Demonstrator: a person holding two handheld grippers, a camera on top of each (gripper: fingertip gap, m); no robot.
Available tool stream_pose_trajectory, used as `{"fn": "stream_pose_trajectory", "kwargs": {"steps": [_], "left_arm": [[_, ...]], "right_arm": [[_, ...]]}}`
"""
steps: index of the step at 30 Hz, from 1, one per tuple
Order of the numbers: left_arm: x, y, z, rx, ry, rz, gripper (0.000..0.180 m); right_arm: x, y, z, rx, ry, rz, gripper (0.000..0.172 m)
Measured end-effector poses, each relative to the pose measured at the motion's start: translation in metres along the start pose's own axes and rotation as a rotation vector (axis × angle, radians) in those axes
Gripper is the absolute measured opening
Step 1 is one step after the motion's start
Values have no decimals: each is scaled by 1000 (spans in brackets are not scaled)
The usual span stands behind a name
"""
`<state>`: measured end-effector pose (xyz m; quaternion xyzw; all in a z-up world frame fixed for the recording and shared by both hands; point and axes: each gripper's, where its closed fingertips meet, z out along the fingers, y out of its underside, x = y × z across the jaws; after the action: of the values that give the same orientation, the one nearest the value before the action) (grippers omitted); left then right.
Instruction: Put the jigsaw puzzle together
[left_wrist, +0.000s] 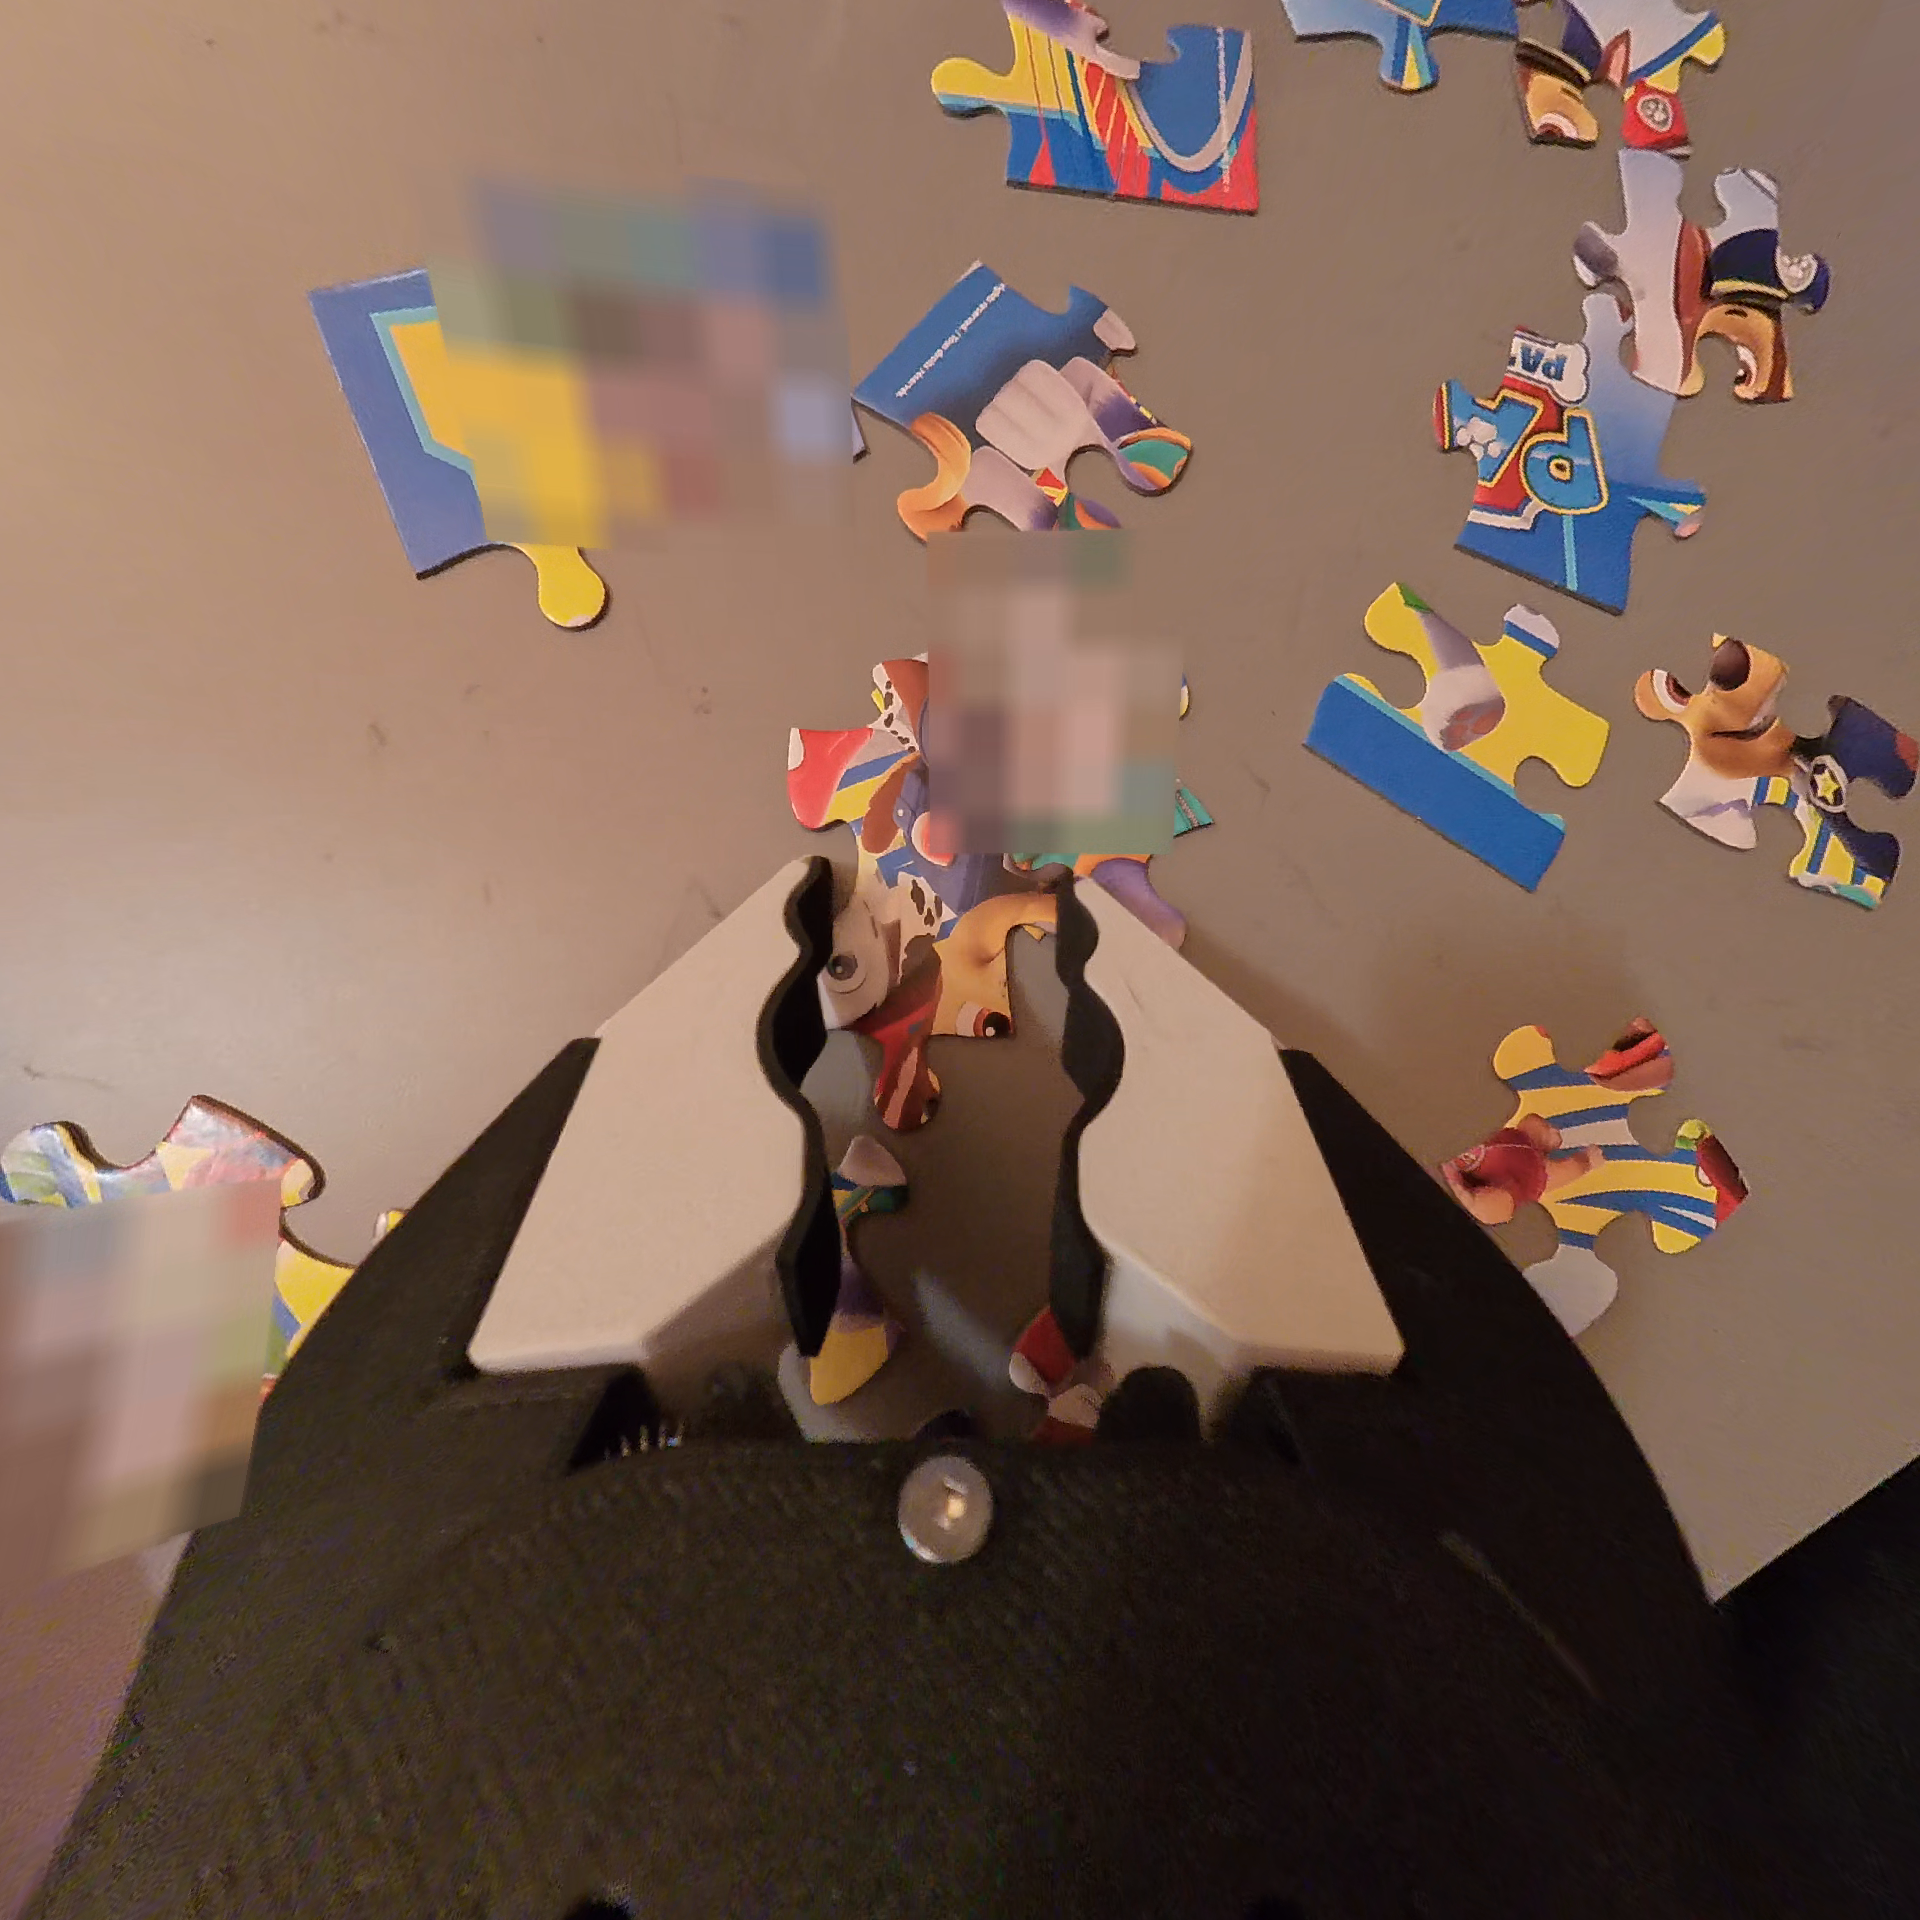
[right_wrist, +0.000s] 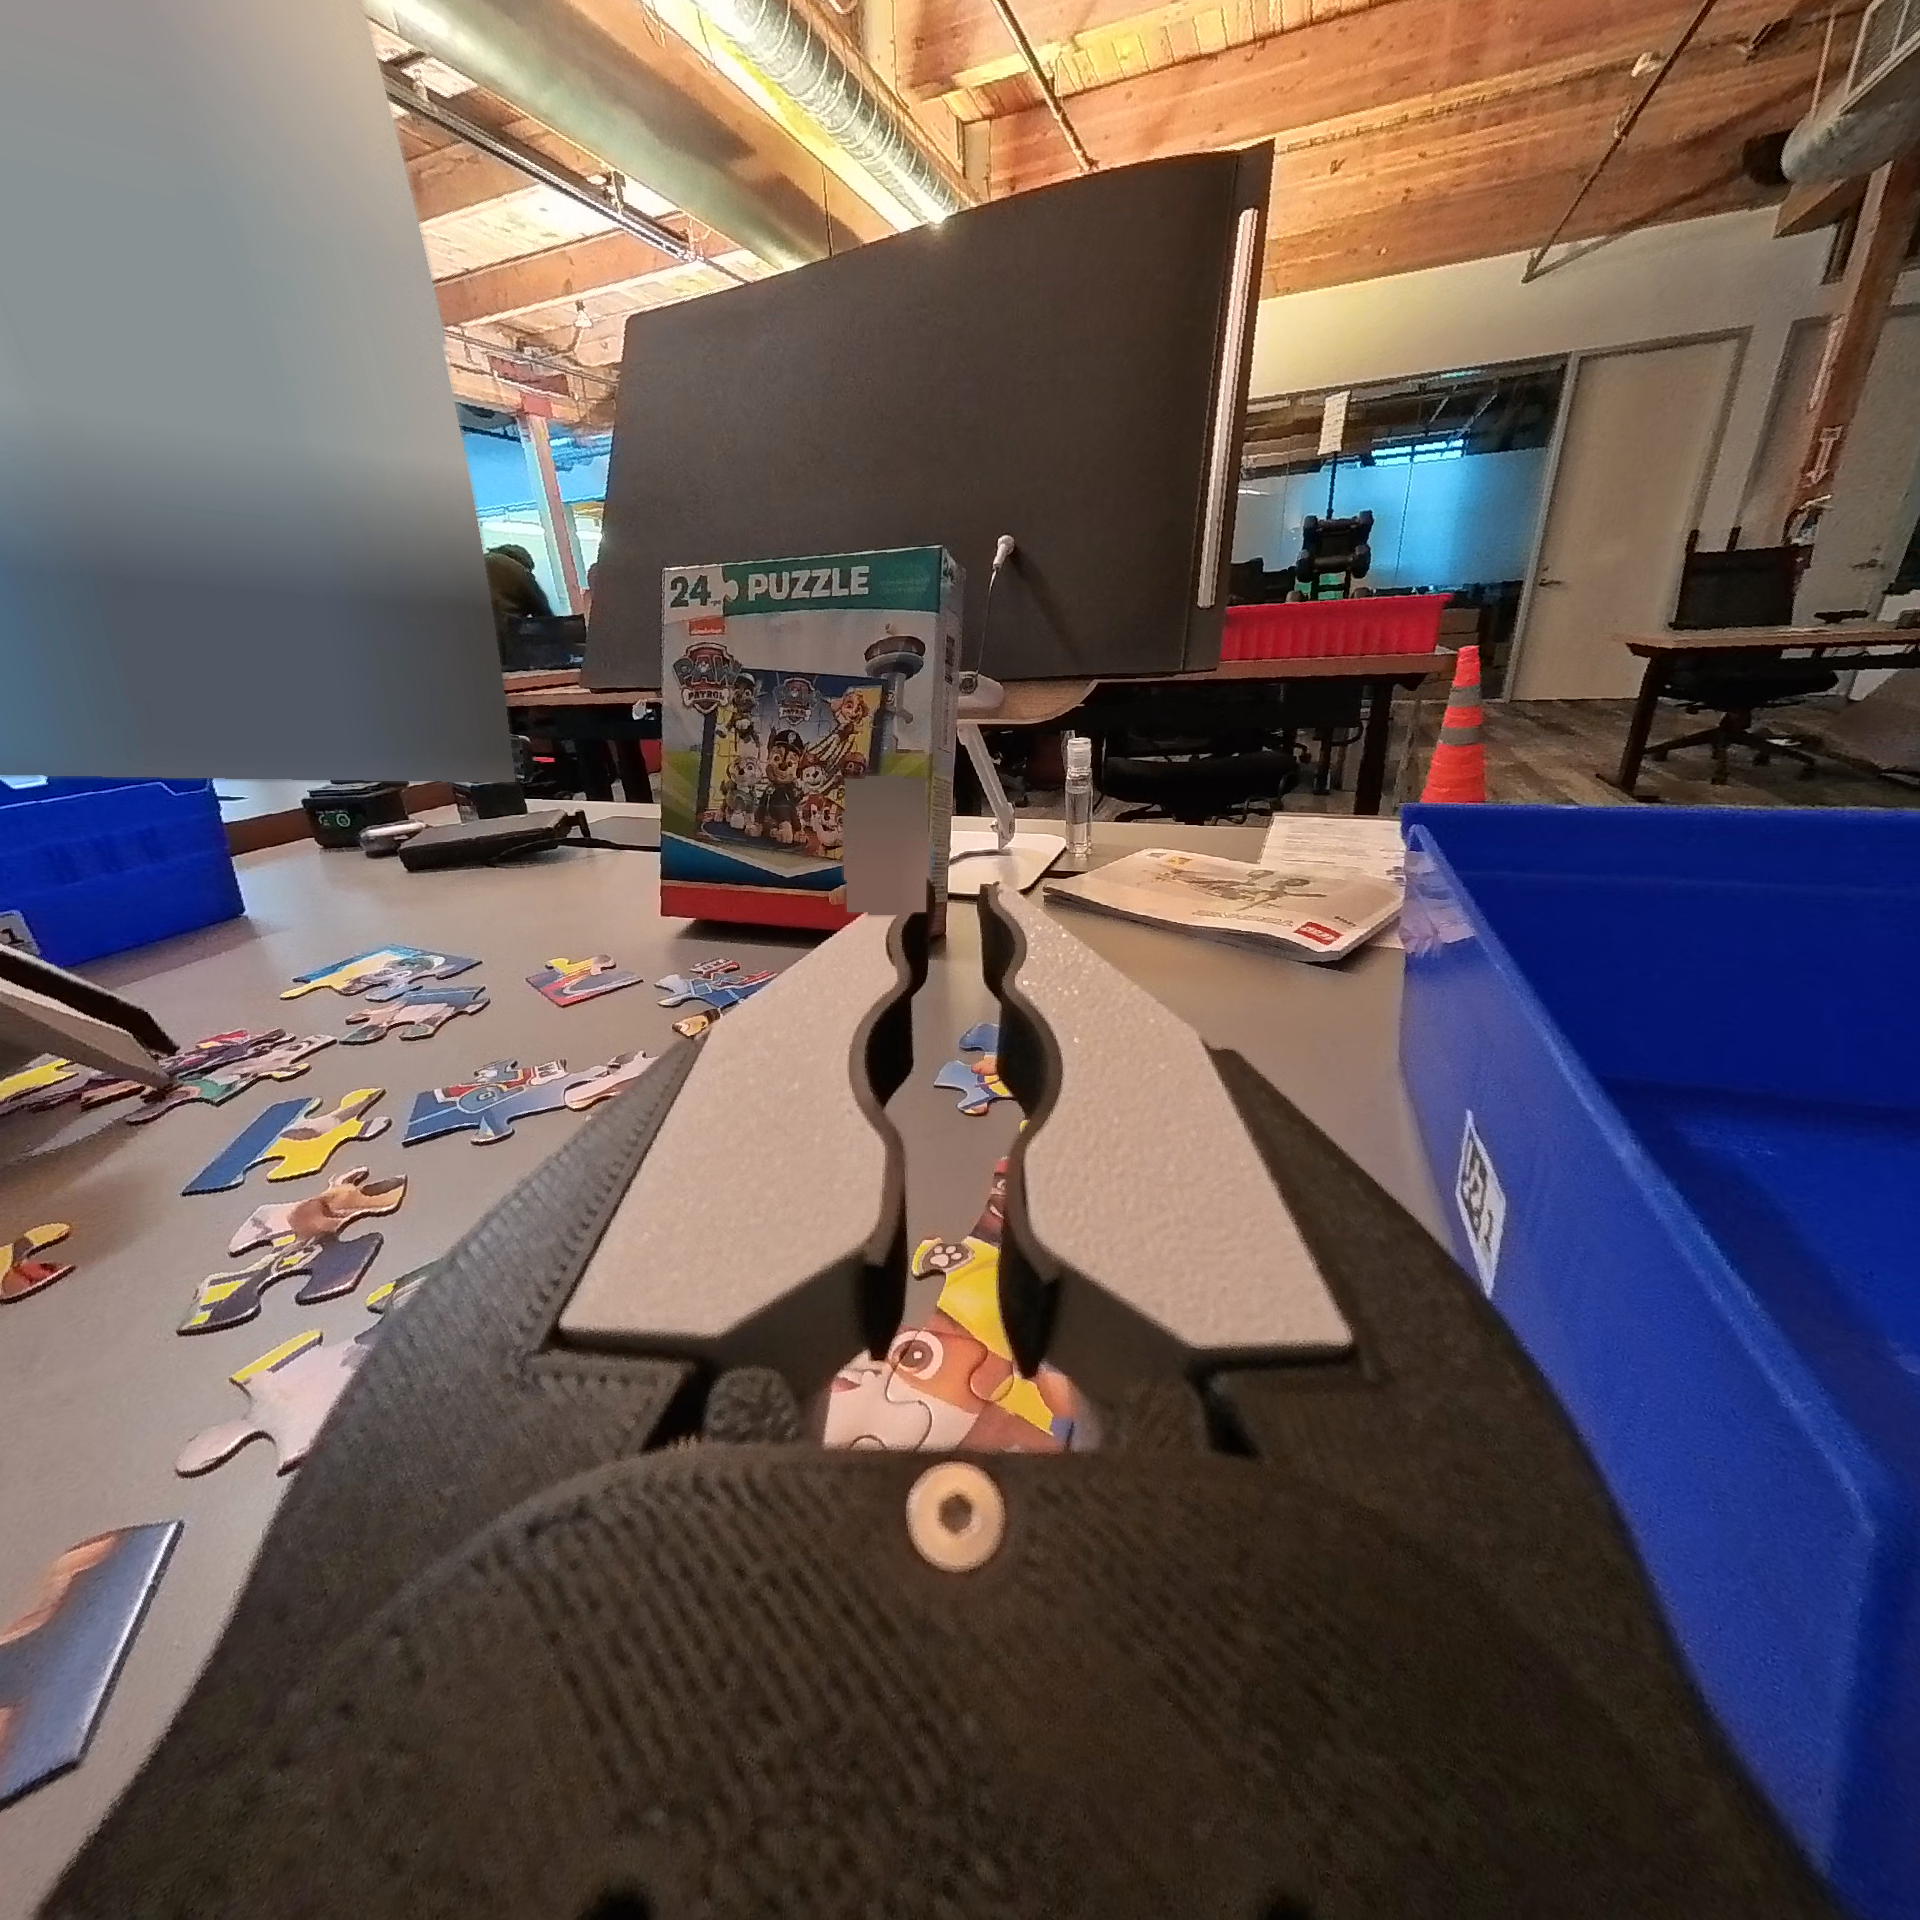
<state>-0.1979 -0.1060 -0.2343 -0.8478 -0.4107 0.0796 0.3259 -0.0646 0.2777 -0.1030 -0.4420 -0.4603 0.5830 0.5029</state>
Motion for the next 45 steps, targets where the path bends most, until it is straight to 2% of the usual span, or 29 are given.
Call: {"fn": "stream_pose_trajectory", "kwargs": {"steps": [9,14,19,24,26,35,45], "left_arm": [[-1,-6,-5,34,2,-12,13],[9,-4,-4,16,46,18,23],[6,0,1,-7,4,48,56],[4,0,2,-6,-15,56,52],[4,1,1,-6,-10,53,42],[9,4,0,-25,7,100,42],[31,8,-2,-49,72,239,42]], "right_arm": [[0,0,0,1,1,1,7],[0,0,0,1,0,0,7],[0,-1,0,4,0,1,7],[0,0,0,3,0,-1,7],[0,0,0,3,0,-2,7],[0,0,0,1,0,-4,7],[0,0,0,3,-1,-4,7]]}}
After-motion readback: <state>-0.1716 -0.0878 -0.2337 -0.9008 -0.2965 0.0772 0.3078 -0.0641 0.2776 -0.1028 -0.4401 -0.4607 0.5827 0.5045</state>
